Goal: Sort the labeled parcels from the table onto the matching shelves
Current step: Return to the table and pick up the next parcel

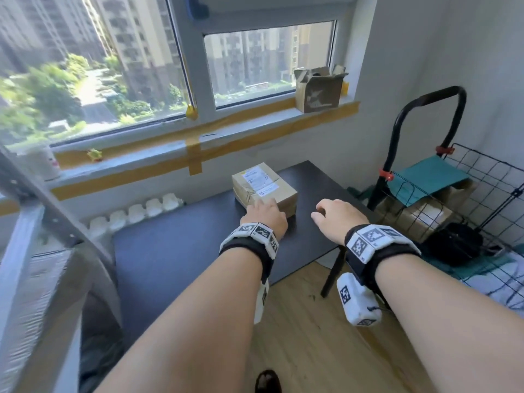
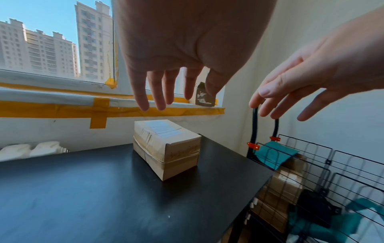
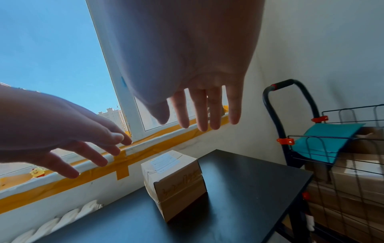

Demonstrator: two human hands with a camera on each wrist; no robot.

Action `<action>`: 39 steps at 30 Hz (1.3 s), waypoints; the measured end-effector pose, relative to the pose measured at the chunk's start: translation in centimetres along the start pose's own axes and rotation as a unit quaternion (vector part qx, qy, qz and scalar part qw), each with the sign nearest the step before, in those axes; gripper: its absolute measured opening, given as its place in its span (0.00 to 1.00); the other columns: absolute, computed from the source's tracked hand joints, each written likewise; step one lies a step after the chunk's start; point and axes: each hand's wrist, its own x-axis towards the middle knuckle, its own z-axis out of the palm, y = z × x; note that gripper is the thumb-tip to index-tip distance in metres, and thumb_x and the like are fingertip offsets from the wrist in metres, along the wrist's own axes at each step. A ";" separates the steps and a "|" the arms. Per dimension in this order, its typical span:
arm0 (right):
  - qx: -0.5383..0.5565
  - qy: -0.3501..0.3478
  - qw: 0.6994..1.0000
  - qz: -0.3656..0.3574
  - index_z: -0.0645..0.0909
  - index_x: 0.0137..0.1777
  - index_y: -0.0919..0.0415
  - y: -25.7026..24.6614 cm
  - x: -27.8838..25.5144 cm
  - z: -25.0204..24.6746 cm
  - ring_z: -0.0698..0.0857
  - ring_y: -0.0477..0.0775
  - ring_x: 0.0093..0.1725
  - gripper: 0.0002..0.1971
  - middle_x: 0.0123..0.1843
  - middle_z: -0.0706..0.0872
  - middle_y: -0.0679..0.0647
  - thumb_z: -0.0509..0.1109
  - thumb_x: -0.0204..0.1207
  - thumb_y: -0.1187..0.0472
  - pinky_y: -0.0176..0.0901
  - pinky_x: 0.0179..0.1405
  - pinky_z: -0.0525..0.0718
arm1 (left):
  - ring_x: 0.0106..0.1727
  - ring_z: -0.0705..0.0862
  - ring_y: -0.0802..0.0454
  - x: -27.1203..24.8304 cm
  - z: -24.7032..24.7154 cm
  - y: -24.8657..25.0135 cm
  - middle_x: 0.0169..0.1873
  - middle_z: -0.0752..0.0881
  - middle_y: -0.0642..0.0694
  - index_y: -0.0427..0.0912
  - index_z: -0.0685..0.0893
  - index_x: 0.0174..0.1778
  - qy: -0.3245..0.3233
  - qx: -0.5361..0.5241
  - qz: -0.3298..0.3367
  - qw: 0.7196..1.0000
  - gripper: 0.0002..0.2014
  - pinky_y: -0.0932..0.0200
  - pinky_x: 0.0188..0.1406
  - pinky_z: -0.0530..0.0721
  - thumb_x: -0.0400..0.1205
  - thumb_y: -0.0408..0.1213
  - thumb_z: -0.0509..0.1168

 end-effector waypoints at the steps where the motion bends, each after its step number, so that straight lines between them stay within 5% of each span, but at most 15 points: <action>1: -0.002 -0.005 1.000 -0.006 0.77 0.71 0.55 -0.1 1.5 0.1 0.79 0.61 0.68 0.21 0.69 0.81 0.58 0.56 0.83 0.49 0.51 0.60 0.77 | 0.72 0.72 0.37 1.4 0.1 -0.1 0.72 0.74 0.37 0.41 0.73 0.71 0.002 -0.004 -0.009 1.000 0.20 0.43 0.67 0.75 0.87 0.46 0.53; 13: 0.004 -0.066 0.997 -0.043 0.73 0.74 0.55 -2.4 20.1 1.7 0.79 0.59 0.69 0.23 0.72 0.80 0.56 0.56 0.83 0.49 0.52 0.62 0.79 | 0.73 0.72 0.36 18.5 0.5 -2.6 0.74 0.72 0.38 0.41 0.67 0.76 -0.022 -0.073 -0.103 0.992 0.21 0.45 0.64 0.76 0.87 0.43 0.53; 24: 0.033 -0.164 0.985 -0.051 0.66 0.80 0.59 -3.1 28.4 5.0 0.79 0.60 0.72 0.29 0.75 0.79 0.58 0.56 0.83 0.47 0.52 0.65 0.78 | 0.71 0.74 0.34 24.6 3.7 -5.7 0.73 0.70 0.33 0.39 0.51 0.84 -0.027 -0.158 -0.272 0.949 0.34 0.44 0.63 0.76 0.85 0.43 0.57; 28: 0.035 -0.192 0.979 -0.057 0.73 0.71 0.61 -3.3 30.7 6.7 0.82 0.62 0.63 0.23 0.67 0.83 0.60 0.56 0.81 0.49 0.52 0.59 0.80 | 0.75 0.74 0.35 26.1 4.8 -6.6 0.79 0.66 0.34 0.38 0.46 0.86 -0.047 -0.210 -0.342 0.915 0.38 0.44 0.70 0.76 0.86 0.48 0.57; 31: 0.050 -0.213 0.974 -0.058 0.77 0.58 0.62 -3.4 32.1 8.2 0.83 0.61 0.53 0.21 0.57 0.86 0.60 0.56 0.80 0.46 0.53 0.53 0.82 | 0.70 0.79 0.37 27.0 5.5 -7.0 0.73 0.76 0.36 0.35 0.54 0.83 -0.049 -0.251 -0.368 0.894 0.35 0.47 0.64 0.79 0.85 0.52 0.56; 39: 0.083 -0.232 0.968 -0.058 0.81 0.61 0.67 -3.7 34.1 9.7 0.84 0.65 0.60 0.29 0.61 0.86 0.62 0.53 0.83 0.42 0.50 0.55 0.79 | 0.56 0.85 0.42 28.1 6.3 -7.9 0.56 0.85 0.43 0.36 0.76 0.73 -0.054 -0.346 -0.392 0.851 0.35 0.50 0.61 0.83 0.80 0.61 0.59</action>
